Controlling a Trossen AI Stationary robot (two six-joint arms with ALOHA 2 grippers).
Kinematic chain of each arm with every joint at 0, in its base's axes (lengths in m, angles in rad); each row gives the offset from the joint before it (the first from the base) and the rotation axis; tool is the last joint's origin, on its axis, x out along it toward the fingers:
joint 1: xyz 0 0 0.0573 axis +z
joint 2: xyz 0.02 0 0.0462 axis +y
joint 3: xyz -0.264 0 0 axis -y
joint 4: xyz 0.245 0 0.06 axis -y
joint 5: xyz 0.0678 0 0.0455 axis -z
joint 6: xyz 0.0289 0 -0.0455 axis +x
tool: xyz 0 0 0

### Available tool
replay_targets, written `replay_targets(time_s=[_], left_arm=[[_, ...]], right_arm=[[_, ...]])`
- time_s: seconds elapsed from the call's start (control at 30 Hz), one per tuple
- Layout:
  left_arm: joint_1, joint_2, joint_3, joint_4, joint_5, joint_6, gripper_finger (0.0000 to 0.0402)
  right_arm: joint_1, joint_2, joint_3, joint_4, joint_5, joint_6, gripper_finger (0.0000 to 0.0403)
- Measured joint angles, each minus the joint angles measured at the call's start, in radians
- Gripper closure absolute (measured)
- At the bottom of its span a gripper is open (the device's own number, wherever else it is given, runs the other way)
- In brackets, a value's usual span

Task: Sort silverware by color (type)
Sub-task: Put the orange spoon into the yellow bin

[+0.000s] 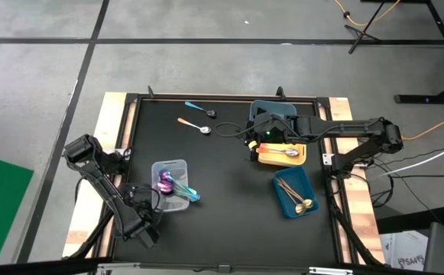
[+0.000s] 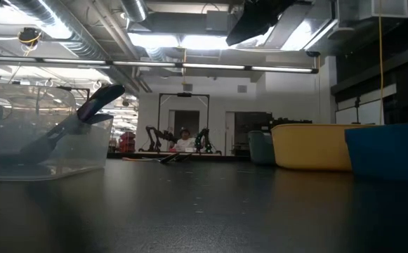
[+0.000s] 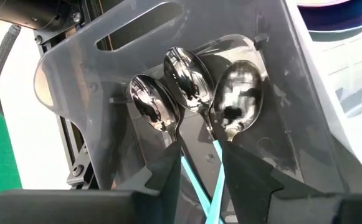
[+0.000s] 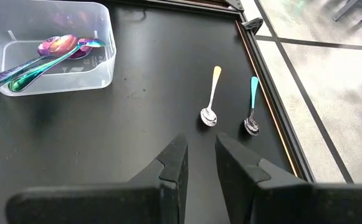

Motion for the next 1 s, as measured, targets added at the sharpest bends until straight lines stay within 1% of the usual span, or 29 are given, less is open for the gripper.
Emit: replay_targets(time_s=[0.87,1.0], left_arm=[[0.000,0.000,0.000,0.022,-0.001,0.000,0.0288],[0.000,0.000,0.019,0.019,0.000,0.000,0.0288]], right_arm=[[0.000,0.000,0.000,0.000,-0.001,0.000,0.0330],[0.000,0.000,0.000,0.000,-0.003,0.000,0.0330]])
